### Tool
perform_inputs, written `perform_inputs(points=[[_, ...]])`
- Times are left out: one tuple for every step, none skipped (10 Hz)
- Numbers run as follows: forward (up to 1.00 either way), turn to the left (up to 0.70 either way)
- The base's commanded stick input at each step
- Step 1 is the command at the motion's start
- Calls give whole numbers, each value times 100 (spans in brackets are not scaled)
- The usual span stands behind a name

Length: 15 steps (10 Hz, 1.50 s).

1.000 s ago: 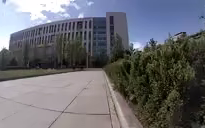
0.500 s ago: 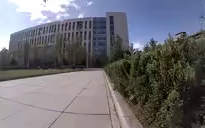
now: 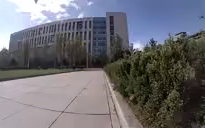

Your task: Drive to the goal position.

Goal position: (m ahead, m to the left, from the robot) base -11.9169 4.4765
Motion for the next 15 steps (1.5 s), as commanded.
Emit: perform_inputs(points=[[4, 0], [4, 0], [4, 0], [4, 0], [4, 0], [5, 0], [4, 0], [4, 0], [4, 0], [5, 0], [4, 0], [4, 0], [4, 0], [4, 0], [4, 0]])
